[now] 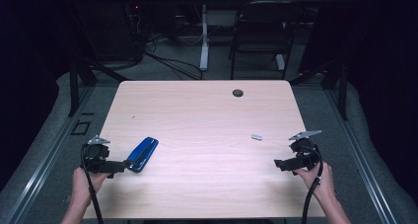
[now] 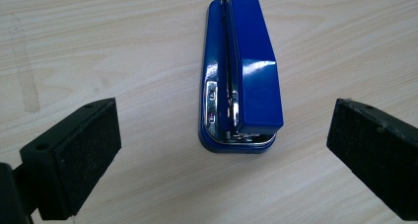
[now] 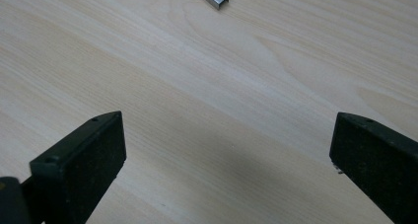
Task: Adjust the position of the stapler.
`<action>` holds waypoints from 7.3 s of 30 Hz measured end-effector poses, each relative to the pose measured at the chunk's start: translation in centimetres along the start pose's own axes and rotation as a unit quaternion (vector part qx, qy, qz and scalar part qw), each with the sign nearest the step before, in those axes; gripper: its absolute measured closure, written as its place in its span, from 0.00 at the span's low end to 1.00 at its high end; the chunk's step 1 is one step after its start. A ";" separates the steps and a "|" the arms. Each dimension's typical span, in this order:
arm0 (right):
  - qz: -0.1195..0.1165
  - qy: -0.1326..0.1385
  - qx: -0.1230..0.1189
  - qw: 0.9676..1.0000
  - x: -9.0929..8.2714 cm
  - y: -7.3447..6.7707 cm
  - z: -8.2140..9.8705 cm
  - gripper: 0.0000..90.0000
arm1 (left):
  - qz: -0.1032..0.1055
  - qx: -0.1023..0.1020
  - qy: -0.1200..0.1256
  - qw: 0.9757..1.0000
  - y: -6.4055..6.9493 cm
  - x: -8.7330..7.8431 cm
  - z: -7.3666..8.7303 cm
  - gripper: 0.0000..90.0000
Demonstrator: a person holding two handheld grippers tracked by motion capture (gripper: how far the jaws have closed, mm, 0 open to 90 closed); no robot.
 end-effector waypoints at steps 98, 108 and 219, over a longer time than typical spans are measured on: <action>-0.003 -0.032 -0.023 0.999 0.6 -0.9 0.0 0.12 | 0.067 0.100 0.011 0.993 10.3 4.4 -1.6 0.73; -0.011 -0.036 -0.025 0.999 0.8 -1.1 0.1 0.13 | 0.081 0.103 0.010 0.991 12.4 5.4 -1.4 0.73; -0.032 -0.045 -0.017 0.998 1.1 -2.3 0.0 0.19 | 0.183 0.110 -0.093 0.973 16.3 7.3 -0.8 1.00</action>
Point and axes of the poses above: each handheld gripper's, and its own axes: x roughly forward along the jaws, z roughly out of its underside, y roughly to its right, the point moved 1 cm from there along x, roughly forward along the jaws, and after that the axes turned 11 degrees about y, right-handed, at the moved point
